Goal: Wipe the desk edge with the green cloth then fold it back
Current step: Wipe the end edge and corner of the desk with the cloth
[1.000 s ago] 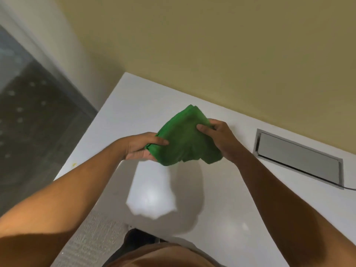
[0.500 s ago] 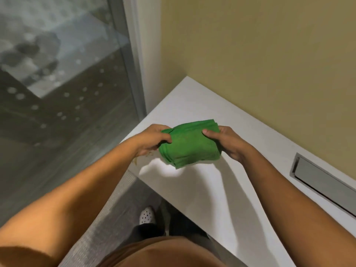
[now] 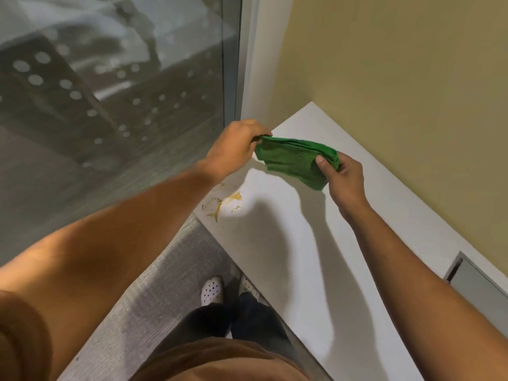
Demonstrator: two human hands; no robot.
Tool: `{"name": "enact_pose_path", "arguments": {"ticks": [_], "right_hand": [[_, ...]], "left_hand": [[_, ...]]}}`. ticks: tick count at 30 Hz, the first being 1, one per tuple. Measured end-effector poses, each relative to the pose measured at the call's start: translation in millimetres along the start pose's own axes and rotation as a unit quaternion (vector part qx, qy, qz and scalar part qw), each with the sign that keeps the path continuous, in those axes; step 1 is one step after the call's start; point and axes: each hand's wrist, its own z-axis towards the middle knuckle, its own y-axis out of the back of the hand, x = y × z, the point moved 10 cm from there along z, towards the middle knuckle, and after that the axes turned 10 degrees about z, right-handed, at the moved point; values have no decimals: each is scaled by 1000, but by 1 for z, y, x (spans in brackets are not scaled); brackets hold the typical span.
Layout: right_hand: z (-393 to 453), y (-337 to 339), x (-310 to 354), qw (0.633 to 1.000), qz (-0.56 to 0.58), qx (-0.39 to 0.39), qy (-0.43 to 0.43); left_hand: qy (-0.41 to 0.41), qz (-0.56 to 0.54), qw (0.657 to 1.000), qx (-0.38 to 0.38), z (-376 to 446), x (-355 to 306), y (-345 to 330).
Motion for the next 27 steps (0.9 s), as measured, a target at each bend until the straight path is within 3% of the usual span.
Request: {"name": "enact_pose_path", "arguments": {"ticks": [2,4,7,8,10,11,13,15,18,21,24,27], "right_hand": [[-5,-4,-12,996,-79,-11,35],[-20,-16,-36,983,-173,-13,59],[-51,-56,-91,951,-296,59,60],[-61,-71,-110,941,-322,93,40],[-79,-96,-139,918,-367,150,13],[-86,-107,-147,904,-391,174,21],[-97,-127,-153,875,-436,205,51],[-104,-143,-152,846,-474,226,94],[-106,-160,-149,800,-508,281,155],[-87,-175,-141,791,-483,296,232],[-66,-196,-168,733,-539,353,219],[-59,-220,-197,672,-567,412,240]], "left_hand": [[-60,77,995,1,-6,2,-9],[-96,188,975,65,-21,13,-37],[-124,268,951,87,-62,34,-72],[-123,284,947,87,-75,41,-79],[-97,337,918,184,-103,62,-109],[-74,366,898,232,-117,76,-120],[-34,374,890,259,-135,93,-124],[-17,388,890,238,-151,101,-120],[22,390,909,148,-170,104,-107],[62,360,929,57,-199,83,-105],[20,261,965,25,-235,26,-130],[-58,154,985,48,-266,-36,-174]]}}
